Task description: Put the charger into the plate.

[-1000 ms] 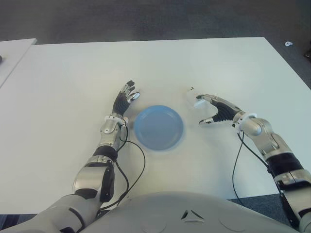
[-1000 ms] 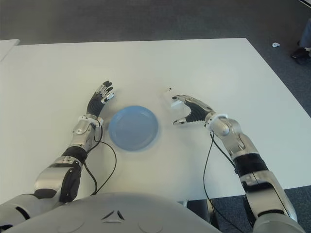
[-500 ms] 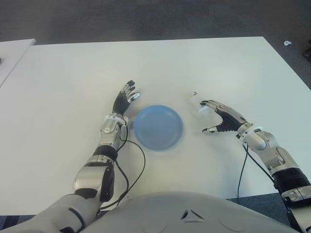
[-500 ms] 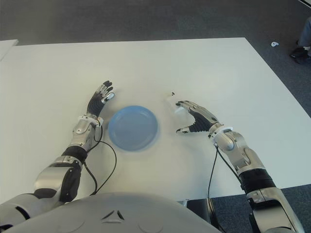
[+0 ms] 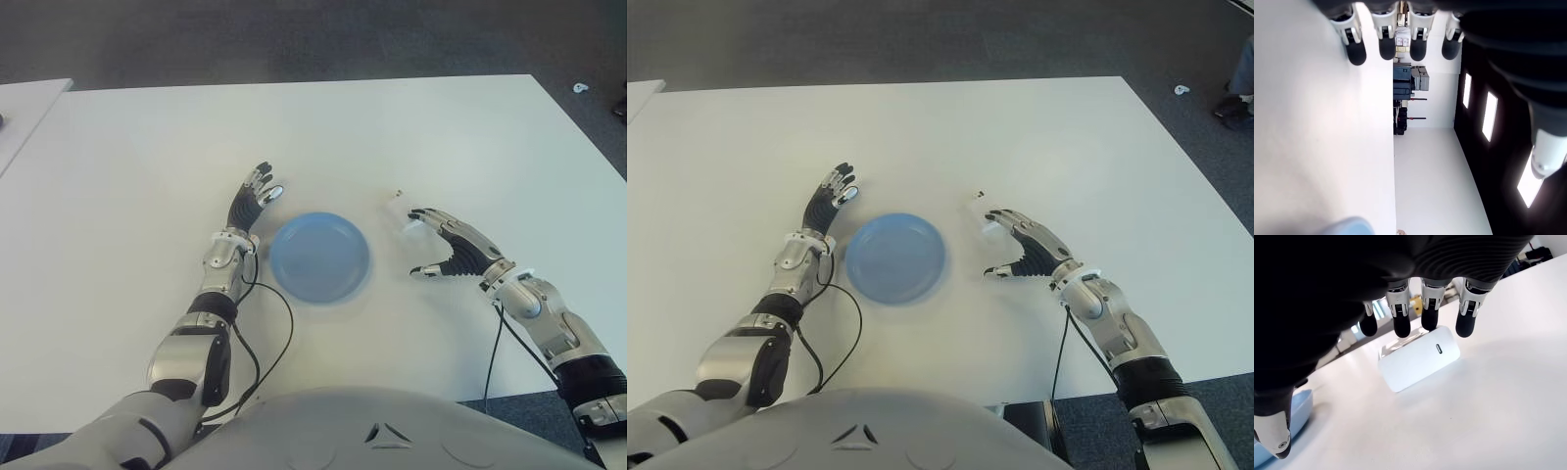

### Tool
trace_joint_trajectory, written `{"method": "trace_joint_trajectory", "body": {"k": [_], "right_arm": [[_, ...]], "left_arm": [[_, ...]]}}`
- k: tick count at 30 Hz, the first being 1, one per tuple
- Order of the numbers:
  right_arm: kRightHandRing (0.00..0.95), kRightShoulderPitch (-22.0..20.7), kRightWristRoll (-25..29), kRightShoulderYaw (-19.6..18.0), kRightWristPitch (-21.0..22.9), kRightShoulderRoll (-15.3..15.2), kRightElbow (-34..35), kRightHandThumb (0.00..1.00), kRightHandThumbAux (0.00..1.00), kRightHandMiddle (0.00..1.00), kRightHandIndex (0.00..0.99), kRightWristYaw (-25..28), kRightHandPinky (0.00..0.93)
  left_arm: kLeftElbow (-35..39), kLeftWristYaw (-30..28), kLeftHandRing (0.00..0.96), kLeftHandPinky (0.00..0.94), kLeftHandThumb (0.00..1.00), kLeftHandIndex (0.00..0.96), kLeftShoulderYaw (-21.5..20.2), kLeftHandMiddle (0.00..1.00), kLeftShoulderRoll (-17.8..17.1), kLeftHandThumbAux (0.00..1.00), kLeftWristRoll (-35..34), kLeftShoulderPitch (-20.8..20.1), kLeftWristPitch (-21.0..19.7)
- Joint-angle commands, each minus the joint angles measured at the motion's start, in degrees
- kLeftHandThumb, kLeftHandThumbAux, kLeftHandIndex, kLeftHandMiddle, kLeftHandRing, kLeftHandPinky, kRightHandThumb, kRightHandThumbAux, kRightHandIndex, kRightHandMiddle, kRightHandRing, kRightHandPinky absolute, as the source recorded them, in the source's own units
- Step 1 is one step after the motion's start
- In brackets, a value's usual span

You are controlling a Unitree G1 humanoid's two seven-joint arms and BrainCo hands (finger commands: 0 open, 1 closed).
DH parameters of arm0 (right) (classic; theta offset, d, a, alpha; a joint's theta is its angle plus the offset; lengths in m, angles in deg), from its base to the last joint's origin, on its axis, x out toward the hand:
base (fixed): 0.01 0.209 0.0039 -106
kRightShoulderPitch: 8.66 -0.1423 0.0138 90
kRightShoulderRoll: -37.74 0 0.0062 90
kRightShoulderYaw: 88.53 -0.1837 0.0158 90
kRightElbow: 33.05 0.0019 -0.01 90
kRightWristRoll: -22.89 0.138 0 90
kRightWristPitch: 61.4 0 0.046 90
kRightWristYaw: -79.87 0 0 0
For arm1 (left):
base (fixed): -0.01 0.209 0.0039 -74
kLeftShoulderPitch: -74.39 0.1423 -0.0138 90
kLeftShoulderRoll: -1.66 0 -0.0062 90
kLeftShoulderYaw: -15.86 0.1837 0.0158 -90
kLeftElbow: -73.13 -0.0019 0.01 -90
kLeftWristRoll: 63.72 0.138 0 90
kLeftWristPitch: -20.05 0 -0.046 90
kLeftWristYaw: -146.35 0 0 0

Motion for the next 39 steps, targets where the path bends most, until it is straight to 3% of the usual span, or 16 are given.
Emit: {"method": "trace_joint_trajectory", "body": {"k": [1,4,8,11,17,22,25,29,39], "right_arm": [[0.039,2.7,-1.5,0.0,0.8,-0.1,0.3,0.000,0.588,0.000,0.000,0.3,0.000],[0.050,3.3,-2.0,-0.7,0.7,0.2,1.3,0.000,0.582,0.000,0.000,-1.0,0.000],[0.109,4.9,-6.9,-3.2,3.0,3.2,5.1,0.000,0.570,0.005,0.000,-9.9,0.000],[0.131,5.4,-9.0,-3.9,4.8,5.0,6.4,0.000,0.569,0.017,0.000,-13.3,0.008],[0.132,4.9,-12.0,-5.8,7.3,12.9,5.8,0.050,0.534,0.053,0.000,-27.2,0.121],[0.121,3.4,-13.5,-5.9,7.7,17.1,5.2,0.127,0.498,0.057,0.000,-34.9,0.153],[0.089,0.1,-14.4,-5.0,8.7,22.6,5.5,0.196,0.449,0.038,0.000,-40.9,0.128],[0.058,-1.3,-15.2,-4.3,9.5,25.4,5.1,0.250,0.409,0.018,0.000,-44.2,0.096],[0.003,-1.3,-16.1,-3.5,11.1,29.1,6.2,0.383,0.340,0.000,0.000,-47.8,0.033]], "left_arm": [[-1.4,0.9,0.000,0.006,0.000,0.000,0.4,0.000,0.2,0.561,0.8,1.1,-2.1],[-1.4,0.9,0.000,0.008,0.001,0.000,0.5,0.000,0.2,0.560,0.9,1.1,-2.1],[-1.4,1.0,0.000,0.008,0.002,0.000,0.5,0.000,0.2,0.565,0.9,1.0,-2.8],[-1.5,1.1,0.000,0.011,0.002,0.000,0.5,0.000,0.2,0.571,0.9,0.9,-2.9],[-1.6,1.4,0.000,0.010,0.003,0.000,0.7,0.000,0.2,0.577,1.1,0.8,-2.9],[-1.6,1.7,0.000,0.008,0.007,0.000,0.9,0.000,0.1,0.575,1.6,0.9,-2.6],[-1.9,1.9,0.000,0.008,0.009,0.000,0.9,0.000,0.3,0.575,1.7,0.7,-2.6],[-2.3,2.0,0.000,0.006,0.010,0.000,1.0,0.000,0.4,0.572,2.0,0.5,-2.5],[-2.5,2.4,0.000,0.000,0.002,0.000,1.4,0.000,0.4,0.573,2.6,0.3,-2.6]]}}
